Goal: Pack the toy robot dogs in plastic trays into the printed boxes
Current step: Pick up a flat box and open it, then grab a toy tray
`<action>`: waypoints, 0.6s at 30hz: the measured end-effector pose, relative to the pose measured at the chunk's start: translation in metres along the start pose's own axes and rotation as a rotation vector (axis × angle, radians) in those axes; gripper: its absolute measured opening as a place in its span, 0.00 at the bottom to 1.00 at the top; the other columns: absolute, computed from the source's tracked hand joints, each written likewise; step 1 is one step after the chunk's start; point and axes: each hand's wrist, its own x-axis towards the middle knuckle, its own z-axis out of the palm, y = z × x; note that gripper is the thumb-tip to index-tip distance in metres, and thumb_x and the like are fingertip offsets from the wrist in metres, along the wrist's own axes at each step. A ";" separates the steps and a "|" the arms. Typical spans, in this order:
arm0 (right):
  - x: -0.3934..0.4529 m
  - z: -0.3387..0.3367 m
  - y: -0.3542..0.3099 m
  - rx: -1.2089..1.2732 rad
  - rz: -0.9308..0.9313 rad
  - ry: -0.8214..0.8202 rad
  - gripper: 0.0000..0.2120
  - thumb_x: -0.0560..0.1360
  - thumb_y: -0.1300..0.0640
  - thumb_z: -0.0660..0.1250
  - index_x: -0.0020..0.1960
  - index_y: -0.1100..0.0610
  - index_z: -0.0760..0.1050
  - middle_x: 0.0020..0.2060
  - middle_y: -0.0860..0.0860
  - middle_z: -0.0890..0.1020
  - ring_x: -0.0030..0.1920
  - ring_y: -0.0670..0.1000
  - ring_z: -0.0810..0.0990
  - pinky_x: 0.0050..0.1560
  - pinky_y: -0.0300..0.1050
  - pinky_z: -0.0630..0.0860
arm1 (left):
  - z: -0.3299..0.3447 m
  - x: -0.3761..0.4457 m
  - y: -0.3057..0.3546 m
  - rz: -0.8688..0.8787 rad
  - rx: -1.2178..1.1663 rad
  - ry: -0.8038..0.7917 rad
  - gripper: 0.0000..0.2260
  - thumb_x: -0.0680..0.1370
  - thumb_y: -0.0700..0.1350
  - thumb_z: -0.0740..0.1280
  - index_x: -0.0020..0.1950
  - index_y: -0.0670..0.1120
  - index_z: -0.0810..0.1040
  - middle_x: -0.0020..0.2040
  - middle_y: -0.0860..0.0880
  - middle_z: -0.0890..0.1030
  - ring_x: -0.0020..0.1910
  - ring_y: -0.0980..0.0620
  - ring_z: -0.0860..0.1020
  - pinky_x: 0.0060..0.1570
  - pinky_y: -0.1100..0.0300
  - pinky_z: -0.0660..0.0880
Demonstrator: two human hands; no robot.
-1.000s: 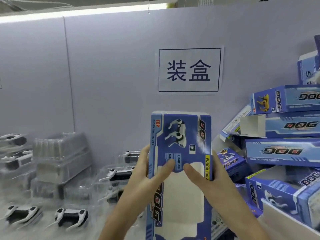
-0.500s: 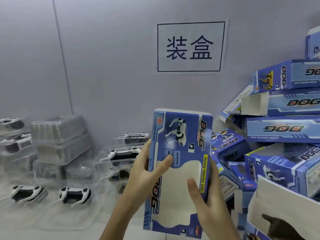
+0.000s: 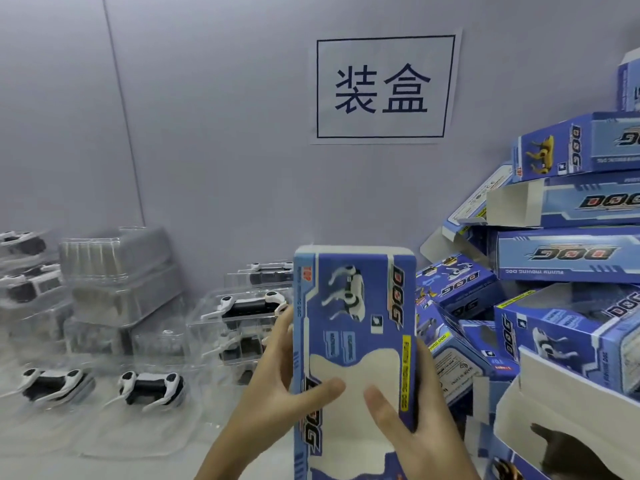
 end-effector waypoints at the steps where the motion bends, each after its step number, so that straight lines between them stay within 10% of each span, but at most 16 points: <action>1: -0.003 0.001 0.003 0.019 0.009 0.007 0.43 0.62 0.30 0.77 0.71 0.27 0.57 0.58 0.24 0.77 0.58 0.26 0.76 0.49 0.20 0.71 | -0.004 -0.003 -0.002 -0.029 0.005 -0.048 0.38 0.72 0.49 0.82 0.73 0.71 0.66 0.68 0.53 0.82 0.64 0.49 0.83 0.56 0.60 0.82; 7: -0.007 0.003 0.020 0.121 0.062 0.107 0.55 0.44 0.18 0.75 0.67 0.29 0.62 0.52 0.27 0.82 0.51 0.31 0.82 0.42 0.26 0.77 | -0.014 -0.011 -0.012 -0.143 0.048 -0.336 0.40 0.74 0.42 0.81 0.68 0.77 0.64 0.72 0.54 0.78 0.70 0.49 0.79 0.63 0.58 0.79; 11: -0.009 0.004 0.026 0.040 0.020 0.048 0.45 0.48 0.19 0.75 0.63 0.18 0.65 0.54 0.30 0.84 0.53 0.33 0.83 0.45 0.27 0.78 | -0.022 -0.011 -0.009 -0.198 0.080 -0.395 0.39 0.73 0.45 0.82 0.62 0.81 0.64 0.70 0.60 0.78 0.69 0.55 0.79 0.61 0.62 0.79; 18: -0.009 0.004 0.023 0.061 0.065 -0.123 0.58 0.46 0.25 0.82 0.71 0.44 0.69 0.55 0.38 0.86 0.56 0.43 0.85 0.49 0.36 0.82 | -0.046 -0.014 -0.002 -0.197 0.174 -0.503 0.41 0.75 0.47 0.80 0.68 0.81 0.57 0.77 0.60 0.72 0.75 0.54 0.72 0.72 0.53 0.72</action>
